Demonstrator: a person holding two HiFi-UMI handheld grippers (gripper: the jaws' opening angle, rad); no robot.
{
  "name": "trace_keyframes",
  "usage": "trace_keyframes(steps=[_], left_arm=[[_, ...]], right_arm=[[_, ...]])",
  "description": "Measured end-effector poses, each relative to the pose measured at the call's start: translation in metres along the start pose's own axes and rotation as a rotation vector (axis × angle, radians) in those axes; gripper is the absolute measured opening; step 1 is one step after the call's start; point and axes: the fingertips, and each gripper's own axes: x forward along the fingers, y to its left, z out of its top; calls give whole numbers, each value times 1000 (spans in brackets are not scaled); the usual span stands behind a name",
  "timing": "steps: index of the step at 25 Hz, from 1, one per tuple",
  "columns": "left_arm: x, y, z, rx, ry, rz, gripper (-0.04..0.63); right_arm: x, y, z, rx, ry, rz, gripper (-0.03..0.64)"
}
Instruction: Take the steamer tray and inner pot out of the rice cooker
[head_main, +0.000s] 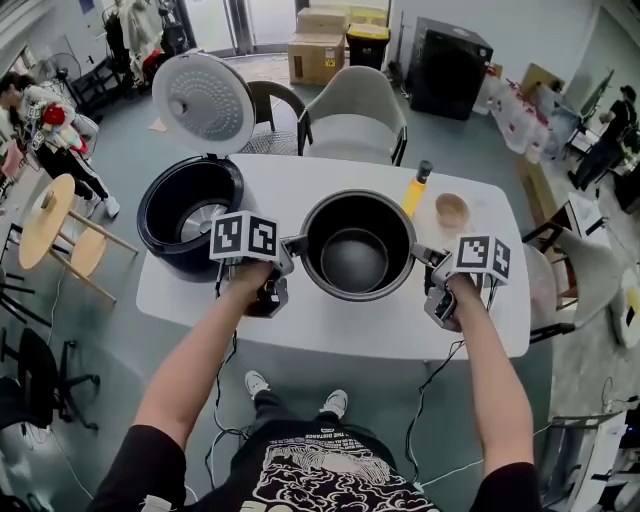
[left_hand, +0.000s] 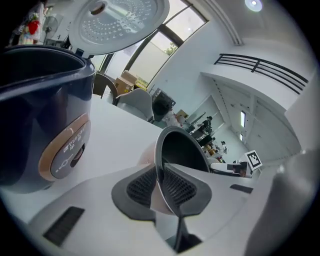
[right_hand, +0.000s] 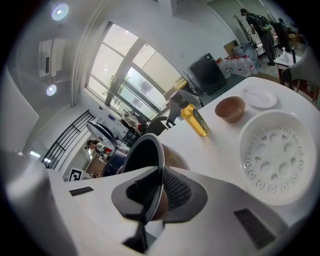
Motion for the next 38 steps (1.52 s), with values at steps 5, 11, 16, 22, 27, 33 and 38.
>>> trace_keyframes(steps=[5, 11, 16, 22, 27, 33, 38], left_arm=[[19, 7, -11, -30, 32, 30, 58], [23, 11, -17, -60, 30, 36, 63], [23, 8, -17, -15, 23, 47, 71], [9, 3, -15, 106, 4, 124, 74], [-17, -10, 5, 137, -79, 157, 48], [-95, -8, 34, 191, -207, 222, 38], [-181, 17, 55, 226, -333, 301, 32]], right_arm=[[10, -22, -2, 21, 39, -12, 44], [15, -30, -7, 30, 61, -5, 49], [15, -32, -10, 4, 68, -10, 57], [1, -32, -3, -160, 89, -51, 61], [-17, -9, 30, -341, 62, -68, 57], [13, 107, 25, -571, 50, 38, 47], [47, 207, -7, -655, 56, 163, 41]])
